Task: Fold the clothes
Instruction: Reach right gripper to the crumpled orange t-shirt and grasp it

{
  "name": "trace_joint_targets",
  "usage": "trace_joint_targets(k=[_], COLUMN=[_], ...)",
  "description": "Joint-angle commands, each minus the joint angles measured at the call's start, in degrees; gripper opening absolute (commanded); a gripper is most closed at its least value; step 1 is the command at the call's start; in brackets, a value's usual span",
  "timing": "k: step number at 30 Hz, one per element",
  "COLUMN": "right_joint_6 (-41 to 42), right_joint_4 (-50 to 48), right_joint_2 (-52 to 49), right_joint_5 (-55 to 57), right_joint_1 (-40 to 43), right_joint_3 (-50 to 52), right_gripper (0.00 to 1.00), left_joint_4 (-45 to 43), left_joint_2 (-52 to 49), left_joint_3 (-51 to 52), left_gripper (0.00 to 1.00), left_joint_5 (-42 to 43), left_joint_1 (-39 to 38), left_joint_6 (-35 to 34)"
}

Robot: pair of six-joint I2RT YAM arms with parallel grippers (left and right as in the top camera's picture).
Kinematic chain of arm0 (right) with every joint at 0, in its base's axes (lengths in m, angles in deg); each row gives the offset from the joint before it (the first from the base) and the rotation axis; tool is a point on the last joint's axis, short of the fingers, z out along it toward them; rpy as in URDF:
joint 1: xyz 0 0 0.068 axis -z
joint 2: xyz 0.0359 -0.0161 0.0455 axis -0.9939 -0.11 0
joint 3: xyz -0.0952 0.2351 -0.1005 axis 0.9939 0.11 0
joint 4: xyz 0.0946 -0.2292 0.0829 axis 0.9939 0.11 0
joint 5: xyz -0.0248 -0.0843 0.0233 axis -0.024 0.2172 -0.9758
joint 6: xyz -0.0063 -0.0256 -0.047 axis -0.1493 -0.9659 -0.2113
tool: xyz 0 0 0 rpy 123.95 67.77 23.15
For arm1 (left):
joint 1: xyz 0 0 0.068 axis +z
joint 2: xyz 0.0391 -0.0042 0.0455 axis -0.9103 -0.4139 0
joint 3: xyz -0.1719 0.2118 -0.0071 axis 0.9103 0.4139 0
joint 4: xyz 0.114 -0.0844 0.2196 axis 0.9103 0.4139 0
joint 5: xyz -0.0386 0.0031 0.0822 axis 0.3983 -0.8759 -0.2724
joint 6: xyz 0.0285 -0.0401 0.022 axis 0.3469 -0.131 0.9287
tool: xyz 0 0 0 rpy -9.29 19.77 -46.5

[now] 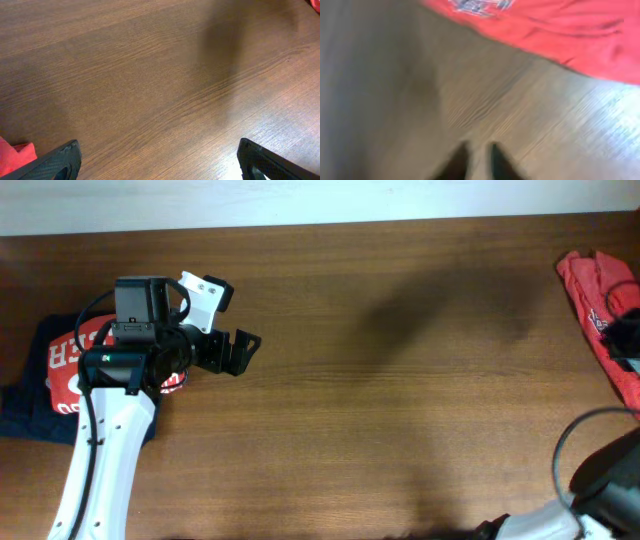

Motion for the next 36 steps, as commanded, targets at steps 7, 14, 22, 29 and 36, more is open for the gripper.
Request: trace_joint_targets(k=[7,14,22,29,36], right_joint_6=[8.15,12.63,12.63,12.37,10.32], right_joint_4=[-12.98,-24.39,-30.18,-29.05,-26.73], right_joint_2=[-11.34,-17.16,-22.64,-29.57,-29.83], right_joint_5=[1.79,2.23,5.57,-2.93,-13.73], right_joint_1=[2.38,2.51,2.43,-0.07,-9.64], right_joint_3=[-0.96,-0.98,-0.98,-0.96,-0.98], right_gripper=[0.04,0.04,0.04,0.04,0.04], left_joint_4=[-0.11,-0.11,-0.13,-0.15,-0.13], left_joint_2=[-0.07,-0.07,-0.07,-0.07,-0.07], left_joint_3=[-1.03,-1.03,-1.03,-1.03,-1.03], left_gripper=[0.99,0.99,0.99,0.99,0.99], left_joint_5=[1.03,1.03,1.05,1.03,1.05], left_joint_1=[0.24,0.24,0.24,0.24,0.24], left_joint_6=[-0.55,-0.57,-0.59,-0.76,-1.27])
